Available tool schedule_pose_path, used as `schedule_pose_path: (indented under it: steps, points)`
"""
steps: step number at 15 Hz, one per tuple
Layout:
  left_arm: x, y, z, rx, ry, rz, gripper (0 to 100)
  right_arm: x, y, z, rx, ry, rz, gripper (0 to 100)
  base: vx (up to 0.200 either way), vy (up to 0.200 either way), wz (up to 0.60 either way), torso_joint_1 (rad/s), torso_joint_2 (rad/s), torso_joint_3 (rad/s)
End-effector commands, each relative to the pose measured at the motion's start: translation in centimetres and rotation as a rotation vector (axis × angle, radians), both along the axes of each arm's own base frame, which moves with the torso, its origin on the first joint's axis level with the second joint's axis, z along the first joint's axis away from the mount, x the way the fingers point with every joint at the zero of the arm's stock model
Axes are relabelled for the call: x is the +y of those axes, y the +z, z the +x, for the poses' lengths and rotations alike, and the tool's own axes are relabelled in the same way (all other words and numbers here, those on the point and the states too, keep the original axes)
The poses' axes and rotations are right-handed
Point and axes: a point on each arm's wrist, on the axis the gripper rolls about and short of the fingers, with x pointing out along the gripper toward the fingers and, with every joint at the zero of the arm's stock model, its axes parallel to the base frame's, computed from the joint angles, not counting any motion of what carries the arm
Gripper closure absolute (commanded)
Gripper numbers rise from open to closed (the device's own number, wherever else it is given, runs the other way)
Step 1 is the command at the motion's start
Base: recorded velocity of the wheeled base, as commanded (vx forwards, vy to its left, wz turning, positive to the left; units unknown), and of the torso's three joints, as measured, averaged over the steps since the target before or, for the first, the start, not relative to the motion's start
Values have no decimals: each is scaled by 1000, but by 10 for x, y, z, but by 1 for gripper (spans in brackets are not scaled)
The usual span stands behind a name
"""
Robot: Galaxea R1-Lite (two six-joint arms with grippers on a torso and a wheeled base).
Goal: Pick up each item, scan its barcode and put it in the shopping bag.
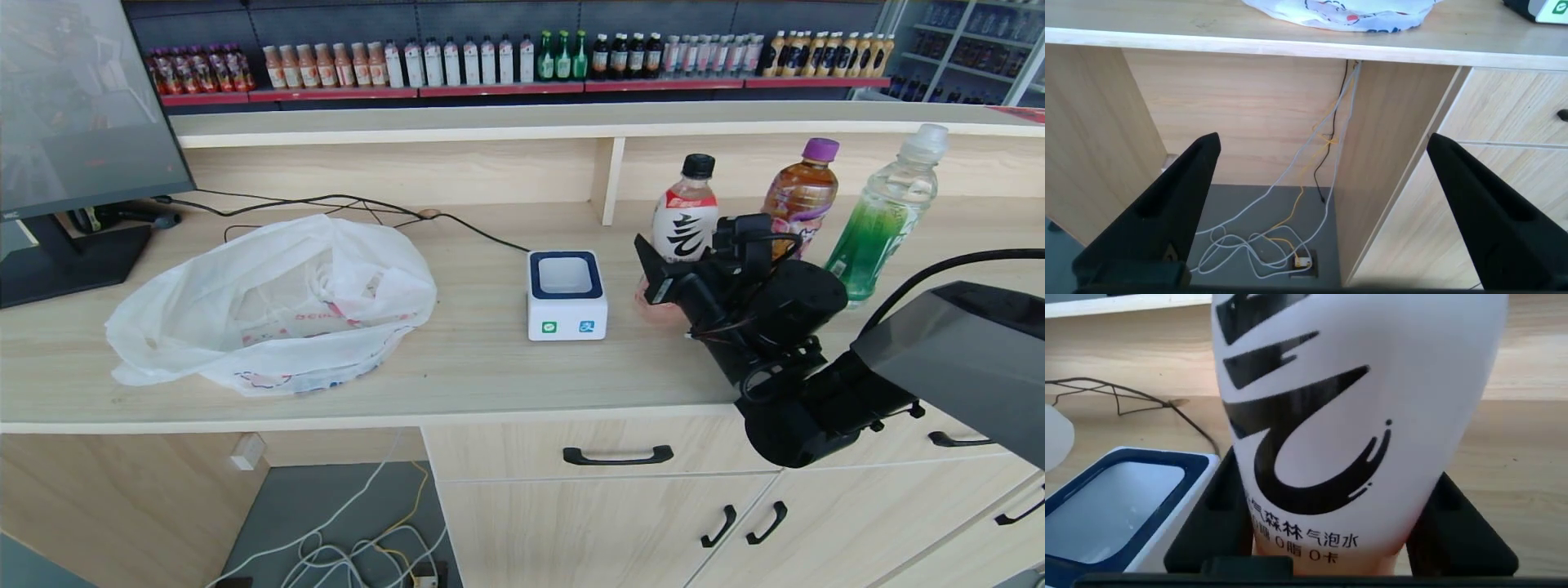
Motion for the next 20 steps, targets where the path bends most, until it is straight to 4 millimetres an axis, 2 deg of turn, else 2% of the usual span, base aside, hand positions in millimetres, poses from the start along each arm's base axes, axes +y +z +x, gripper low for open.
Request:
schedule_pose_path:
  steps: [1, 7, 11, 15, 20]
  points:
    - [0, 0, 0, 0, 1, 0, 0, 1, 3, -2, -12, 3, 2, 100, 0, 0, 0, 0, 0, 0]
    - [0, 0, 0, 0, 1, 0, 0, 4, 9, -9, -17, 20, 5, 100, 0, 0, 0, 0, 0, 0]
    - [0, 0, 0, 0, 1, 0, 0, 0, 24, -23, -34, 24, 13, 100, 0, 0, 0, 0, 0, 0]
    - [0, 0, 0, 0, 1, 0, 0, -1, 41, -43, -56, 45, 21, 100, 0, 0, 0, 0, 0, 0]
    - [0, 0, 0, 0, 1, 0, 0, -7, 63, -82, -75, 77, 30, 100, 0, 0, 0, 0, 0, 0]
